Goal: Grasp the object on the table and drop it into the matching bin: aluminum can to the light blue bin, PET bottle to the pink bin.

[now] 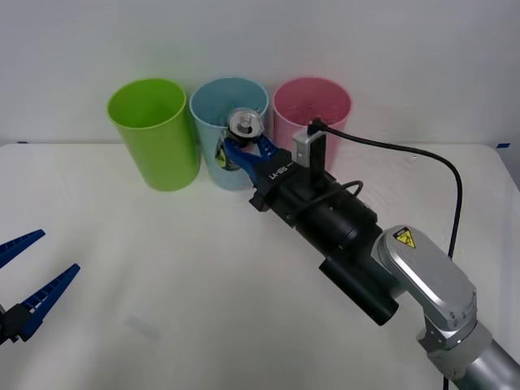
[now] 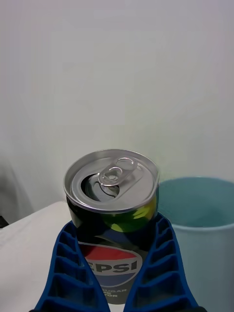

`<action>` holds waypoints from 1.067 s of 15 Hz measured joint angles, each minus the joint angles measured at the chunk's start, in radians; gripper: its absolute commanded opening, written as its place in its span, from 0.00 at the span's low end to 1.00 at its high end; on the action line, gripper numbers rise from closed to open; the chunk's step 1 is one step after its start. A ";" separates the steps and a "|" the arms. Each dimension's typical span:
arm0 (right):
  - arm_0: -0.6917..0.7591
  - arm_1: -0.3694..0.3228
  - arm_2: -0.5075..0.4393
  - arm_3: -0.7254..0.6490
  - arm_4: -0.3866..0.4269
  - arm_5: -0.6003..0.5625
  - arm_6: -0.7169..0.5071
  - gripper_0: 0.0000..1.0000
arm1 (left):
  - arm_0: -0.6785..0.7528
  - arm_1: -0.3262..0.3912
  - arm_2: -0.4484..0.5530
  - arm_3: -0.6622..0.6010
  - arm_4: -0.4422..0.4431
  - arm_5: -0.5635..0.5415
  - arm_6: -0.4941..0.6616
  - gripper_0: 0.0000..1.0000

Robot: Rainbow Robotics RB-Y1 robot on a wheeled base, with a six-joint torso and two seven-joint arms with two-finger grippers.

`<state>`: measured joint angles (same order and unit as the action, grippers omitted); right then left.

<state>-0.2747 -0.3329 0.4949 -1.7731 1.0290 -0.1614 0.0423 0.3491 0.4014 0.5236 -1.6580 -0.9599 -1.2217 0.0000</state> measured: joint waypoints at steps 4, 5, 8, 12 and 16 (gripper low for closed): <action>-0.090 -0.008 -0.002 0.001 0.000 0.046 -0.026 0.00 | 0.000 0.000 0.000 0.000 0.000 0.000 0.000 1.00; -0.115 -0.010 0.000 0.008 0.000 0.060 -0.030 0.00 | 0.000 0.000 0.000 0.000 0.000 0.000 0.000 1.00; -0.204 -0.009 0.000 0.074 0.000 0.074 -0.040 0.00 | 0.000 0.000 0.000 0.000 0.000 0.000 0.000 1.00; -0.320 0.026 -0.006 0.216 0.000 0.099 -0.054 0.00 | 0.000 0.000 0.000 0.000 0.000 0.000 0.000 1.00; -0.423 0.100 -0.036 0.381 0.016 0.126 -0.050 0.00 | 0.000 0.000 0.000 0.000 0.000 0.000 0.000 1.00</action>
<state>-0.6978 -0.2327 0.4591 -1.3924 1.0450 -0.0349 -0.0079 0.3491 0.4014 0.5236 -1.6581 -0.9599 -1.2217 0.0000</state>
